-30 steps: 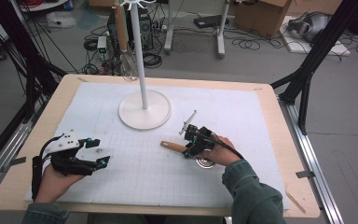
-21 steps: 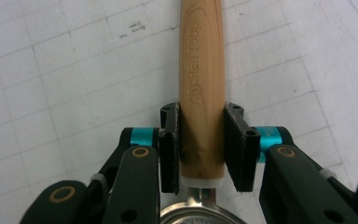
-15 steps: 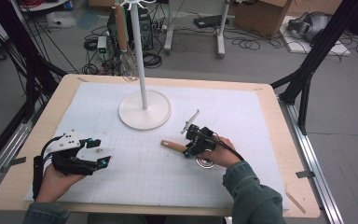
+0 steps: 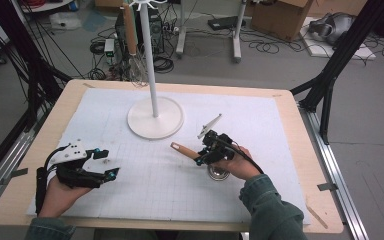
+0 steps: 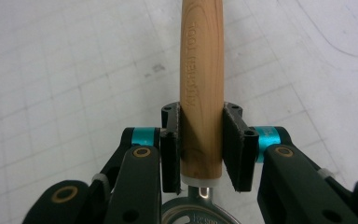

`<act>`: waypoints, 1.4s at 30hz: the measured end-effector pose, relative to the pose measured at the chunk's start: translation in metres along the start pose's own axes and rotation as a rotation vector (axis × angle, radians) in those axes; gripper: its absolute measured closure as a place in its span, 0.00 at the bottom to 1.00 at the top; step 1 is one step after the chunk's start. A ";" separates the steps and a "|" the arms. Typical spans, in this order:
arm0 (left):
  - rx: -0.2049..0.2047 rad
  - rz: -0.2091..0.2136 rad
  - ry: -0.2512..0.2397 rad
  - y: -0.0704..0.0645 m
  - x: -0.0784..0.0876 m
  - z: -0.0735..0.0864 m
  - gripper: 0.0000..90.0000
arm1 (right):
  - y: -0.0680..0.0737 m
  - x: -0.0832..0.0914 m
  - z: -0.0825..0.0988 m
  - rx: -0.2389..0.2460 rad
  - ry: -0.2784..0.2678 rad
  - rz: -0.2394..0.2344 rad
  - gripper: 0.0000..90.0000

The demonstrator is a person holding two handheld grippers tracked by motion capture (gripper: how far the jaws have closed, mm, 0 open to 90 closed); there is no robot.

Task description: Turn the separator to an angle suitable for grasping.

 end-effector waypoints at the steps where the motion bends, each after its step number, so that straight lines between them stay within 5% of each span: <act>1: 0.000 0.000 0.000 0.000 0.000 0.000 0.27 | 0.000 0.000 -0.001 0.008 -0.007 -0.008 0.79; 22: 0.000 0.005 0.003 -0.001 -0.001 0.001 0.27 | 0.017 0.016 -0.023 -0.002 -0.196 -0.120 0.79; 42: 0.002 0.023 0.001 -0.003 -0.004 0.000 0.27 | 0.030 0.028 -0.044 0.017 -0.320 -0.171 0.79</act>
Point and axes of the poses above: each handheld gripper's, and its own axes: x roughly backward along the jaws, z roughly out of its underside, y roughly to its left, the point moved 9 cm from there along -x, roughly forward along the jaws, and after that the axes turned 2 degrees about -x, right-handed, at the moved point
